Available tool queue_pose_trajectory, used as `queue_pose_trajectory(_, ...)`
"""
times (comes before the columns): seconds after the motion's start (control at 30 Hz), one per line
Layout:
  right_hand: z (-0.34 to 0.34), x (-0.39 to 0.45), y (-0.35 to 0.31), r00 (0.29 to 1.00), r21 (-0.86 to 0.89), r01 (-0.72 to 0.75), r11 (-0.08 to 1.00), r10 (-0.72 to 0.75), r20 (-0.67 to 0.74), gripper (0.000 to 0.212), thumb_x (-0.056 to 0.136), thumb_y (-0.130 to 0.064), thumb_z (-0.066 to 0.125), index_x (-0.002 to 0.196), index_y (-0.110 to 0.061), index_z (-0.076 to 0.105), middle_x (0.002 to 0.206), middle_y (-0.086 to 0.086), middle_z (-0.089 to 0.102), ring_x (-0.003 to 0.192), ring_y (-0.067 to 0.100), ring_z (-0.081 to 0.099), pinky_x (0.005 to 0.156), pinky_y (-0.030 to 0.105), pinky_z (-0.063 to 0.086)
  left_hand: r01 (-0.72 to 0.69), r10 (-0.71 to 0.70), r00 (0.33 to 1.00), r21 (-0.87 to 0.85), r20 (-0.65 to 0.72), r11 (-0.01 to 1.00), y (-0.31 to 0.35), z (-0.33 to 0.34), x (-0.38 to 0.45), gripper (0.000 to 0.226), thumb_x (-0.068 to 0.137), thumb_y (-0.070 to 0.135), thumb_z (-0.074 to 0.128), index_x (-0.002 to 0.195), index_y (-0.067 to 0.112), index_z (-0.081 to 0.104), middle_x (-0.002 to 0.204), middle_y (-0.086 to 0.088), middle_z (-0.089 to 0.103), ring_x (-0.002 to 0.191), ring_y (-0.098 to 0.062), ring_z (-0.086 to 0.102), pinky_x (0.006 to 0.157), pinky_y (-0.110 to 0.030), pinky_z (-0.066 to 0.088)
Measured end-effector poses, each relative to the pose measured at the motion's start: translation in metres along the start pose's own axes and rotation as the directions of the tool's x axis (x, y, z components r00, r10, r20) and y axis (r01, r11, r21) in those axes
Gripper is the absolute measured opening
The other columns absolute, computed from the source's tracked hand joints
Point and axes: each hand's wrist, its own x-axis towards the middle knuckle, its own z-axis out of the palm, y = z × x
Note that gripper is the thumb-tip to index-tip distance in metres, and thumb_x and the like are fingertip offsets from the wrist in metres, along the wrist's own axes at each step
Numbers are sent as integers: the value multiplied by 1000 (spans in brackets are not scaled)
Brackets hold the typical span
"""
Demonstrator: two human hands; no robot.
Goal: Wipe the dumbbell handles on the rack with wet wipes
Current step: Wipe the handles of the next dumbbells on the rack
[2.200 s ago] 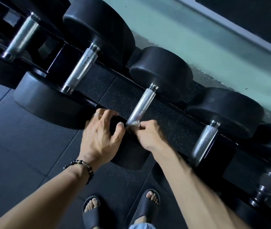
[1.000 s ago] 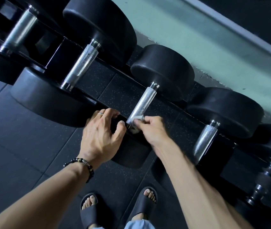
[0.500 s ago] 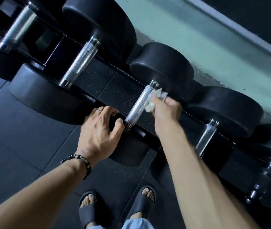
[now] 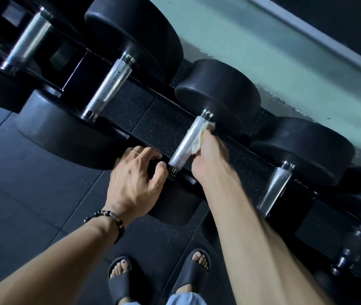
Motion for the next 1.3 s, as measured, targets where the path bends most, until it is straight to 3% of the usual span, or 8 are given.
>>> queue_pose_trajectory(0.1,-10,-4,4,994,-26,-29,999,31,102,25,103,-28,54,84,-18,67,71,-4,66,75,10,63,78,28,54,5,-5,1000,8,-3,1000,0,0,0,46,85,49,35,99,19,66,99,3,64,99,-19,54,86,-40,45)
queue_pose_trajectory(0.23,10,9,-12,992,8,106,994,-105,-64,23,100,-26,56,108,-9,69,114,11,69,97,22,66,74,26,54,-5,5,1000,8,-1,1000,-2,1,0,46,85,49,34,99,19,66,97,3,63,97,-19,54,85,-39,45)
queue_pose_trajectory(0.43,-7,-8,10,992,-149,112,982,-101,81,38,105,-25,47,137,-6,53,123,10,58,110,24,59,78,27,50,3,-3,1000,15,-4,1000,-1,1,0,45,85,49,33,96,20,66,94,4,62,98,-17,53,85,-38,44)
queue_pose_trajectory(0.57,8,10,-11,992,55,120,991,-122,25,36,102,-28,50,132,-8,56,133,12,60,120,25,60,101,37,50,-4,4,1000,19,-6,1000,-2,2,0,43,85,48,34,94,21,66,93,5,61,95,-16,52,83,-35,43)
queue_pose_trajectory(0.73,-21,-17,30,981,-368,58,928,15,194,29,100,-27,44,117,-14,64,113,19,63,101,33,61,96,47,52,1,-1,1000,23,-1,1000,-2,1,0,44,85,49,33,94,21,66,93,5,61,94,-17,52,83,-36,43)
queue_pose_trajectory(0.93,-8,21,-11,976,-123,127,984,-101,193,24,93,-5,42,83,-9,64,76,4,59,66,15,52,54,23,42,-11,12,1000,17,-7,1000,-3,2,0,42,85,48,34,93,22,66,92,7,59,94,-14,51,81,-33,41)
queue_pose_trajectory(1.17,-32,2,9,923,-226,-54,973,135,360,26,89,8,33,88,11,58,77,17,50,65,22,52,56,26,44,11,-11,1000,21,5,1000,-2,1,0,43,85,50,33,93,23,65,93,7,60,96,-15,51,83,-35,42)
queue_pose_trajectory(1.3,-9,12,-8,956,-64,94,993,-72,283,26,81,-11,43,69,-21,64,79,6,53,68,18,41,65,31,32,9,-9,1000,29,6,1000,-3,2,0,43,85,50,33,93,23,65,92,7,59,95,-15,51,83,-35,42)
